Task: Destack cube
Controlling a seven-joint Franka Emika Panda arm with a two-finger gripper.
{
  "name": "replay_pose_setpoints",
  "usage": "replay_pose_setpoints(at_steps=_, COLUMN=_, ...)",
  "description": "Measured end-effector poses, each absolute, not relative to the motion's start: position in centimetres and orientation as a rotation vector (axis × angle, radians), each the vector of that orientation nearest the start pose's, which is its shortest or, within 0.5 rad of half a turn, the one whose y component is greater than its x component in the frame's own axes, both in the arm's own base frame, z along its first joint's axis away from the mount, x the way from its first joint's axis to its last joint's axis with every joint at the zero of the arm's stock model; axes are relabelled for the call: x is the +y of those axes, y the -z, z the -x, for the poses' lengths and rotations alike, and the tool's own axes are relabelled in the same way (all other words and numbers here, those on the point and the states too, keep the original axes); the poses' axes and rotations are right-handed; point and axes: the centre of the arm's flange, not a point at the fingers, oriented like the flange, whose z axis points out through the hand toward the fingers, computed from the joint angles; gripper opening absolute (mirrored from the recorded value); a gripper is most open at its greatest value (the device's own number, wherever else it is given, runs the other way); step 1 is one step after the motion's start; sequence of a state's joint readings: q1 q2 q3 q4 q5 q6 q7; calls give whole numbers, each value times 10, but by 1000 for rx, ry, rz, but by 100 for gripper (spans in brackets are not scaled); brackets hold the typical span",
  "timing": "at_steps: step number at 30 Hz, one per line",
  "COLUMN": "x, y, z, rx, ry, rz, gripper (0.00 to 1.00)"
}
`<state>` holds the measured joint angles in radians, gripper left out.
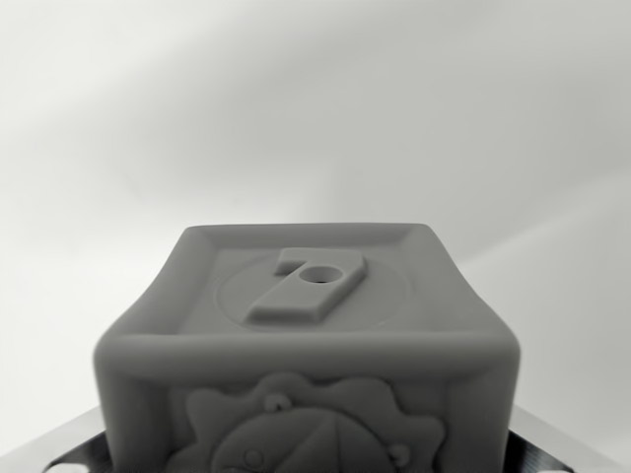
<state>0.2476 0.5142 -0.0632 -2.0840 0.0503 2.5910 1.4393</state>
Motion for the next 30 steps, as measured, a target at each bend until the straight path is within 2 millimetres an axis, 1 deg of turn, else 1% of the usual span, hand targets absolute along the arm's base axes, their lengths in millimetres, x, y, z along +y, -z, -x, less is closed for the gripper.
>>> replay_pose_setpoints(at_steps=14, x=106, y=-139, z=-574, rx=1895, ry=1, rz=2515, gripper=0)
replay_pose_setpoints(at_steps=24, x=106, y=-123, z=-574, rx=1895, ry=1, rz=2514, gripper=0)
replay_pose_setpoints(at_steps=30, x=106, y=-117, z=-574, rx=1895, ry=1, rz=2515, gripper=0)
